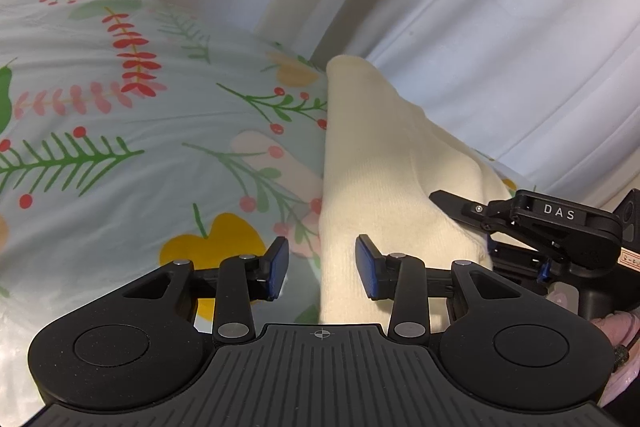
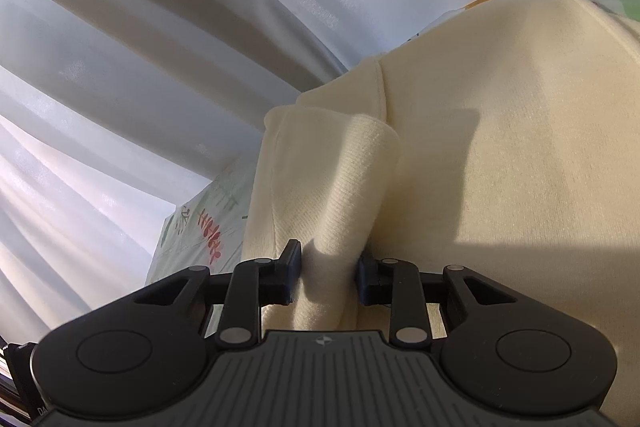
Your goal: Fold small clothes
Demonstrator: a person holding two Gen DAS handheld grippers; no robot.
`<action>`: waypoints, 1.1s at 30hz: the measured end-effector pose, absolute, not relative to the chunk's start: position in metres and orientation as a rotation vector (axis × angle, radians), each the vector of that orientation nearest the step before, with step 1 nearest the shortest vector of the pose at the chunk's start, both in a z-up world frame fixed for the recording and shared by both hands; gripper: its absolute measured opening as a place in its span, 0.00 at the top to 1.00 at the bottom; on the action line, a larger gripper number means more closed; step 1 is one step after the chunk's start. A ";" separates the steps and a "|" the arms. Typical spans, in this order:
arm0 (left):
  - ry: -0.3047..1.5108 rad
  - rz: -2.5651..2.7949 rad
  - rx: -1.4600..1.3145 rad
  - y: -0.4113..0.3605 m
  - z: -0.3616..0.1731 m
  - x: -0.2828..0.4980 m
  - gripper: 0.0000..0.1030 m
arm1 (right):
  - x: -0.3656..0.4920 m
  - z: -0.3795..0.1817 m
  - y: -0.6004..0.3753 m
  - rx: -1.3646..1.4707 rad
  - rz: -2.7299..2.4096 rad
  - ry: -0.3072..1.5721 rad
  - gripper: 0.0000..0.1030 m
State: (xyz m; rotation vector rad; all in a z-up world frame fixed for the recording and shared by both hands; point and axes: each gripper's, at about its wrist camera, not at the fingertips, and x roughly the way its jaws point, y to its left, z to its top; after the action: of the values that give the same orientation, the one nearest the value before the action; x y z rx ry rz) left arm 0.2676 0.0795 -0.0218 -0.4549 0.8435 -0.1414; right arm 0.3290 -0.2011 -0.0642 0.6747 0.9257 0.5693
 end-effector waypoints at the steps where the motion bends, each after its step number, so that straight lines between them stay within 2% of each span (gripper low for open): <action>1: 0.845 -0.146 -0.453 0.078 -0.021 0.268 0.61 | 0.330 -0.064 -0.201 0.677 0.571 0.928 0.72; 3: 0.846 -0.151 -0.448 0.076 -0.021 0.267 0.61 | 0.330 -0.062 -0.197 0.660 0.572 0.922 0.75; 4: 0.845 -0.149 -0.446 0.075 -0.020 0.266 0.61 | 0.329 -0.061 -0.196 0.643 0.568 0.914 0.85; 8: 0.810 -0.144 -0.419 0.067 -0.007 0.260 0.61 | 0.311 -0.038 -0.179 0.413 0.511 0.822 0.88; 13: 0.763 -0.159 -0.392 0.055 0.011 0.260 0.61 | 0.275 0.004 -0.182 0.155 0.433 0.603 0.88; 19: 0.862 -0.206 -0.337 0.020 -0.007 0.277 0.62 | 0.267 -0.002 -0.217 0.016 0.265 0.587 0.88; 23: 0.909 -0.231 -0.313 0.001 -0.022 0.281 0.61 | 0.278 -0.032 -0.240 0.038 0.231 0.708 0.87; 27: 0.903 -0.234 -0.279 -0.001 -0.020 0.279 0.61 | 0.279 -0.029 -0.261 0.196 0.259 0.730 0.76; 30: 0.911 -0.233 -0.297 0.001 -0.021 0.280 0.60 | 0.287 -0.038 -0.262 0.309 0.284 0.767 0.74; 33: 0.908 -0.227 -0.292 0.000 -0.020 0.279 0.60 | 0.293 -0.040 -0.258 0.318 0.309 0.770 0.76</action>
State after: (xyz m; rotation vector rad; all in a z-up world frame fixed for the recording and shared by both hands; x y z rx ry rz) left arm 0.2788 -0.0002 -0.0198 -0.2915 0.9077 -0.2273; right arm 0.2935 -0.2585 -0.0400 0.3184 0.7699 0.3088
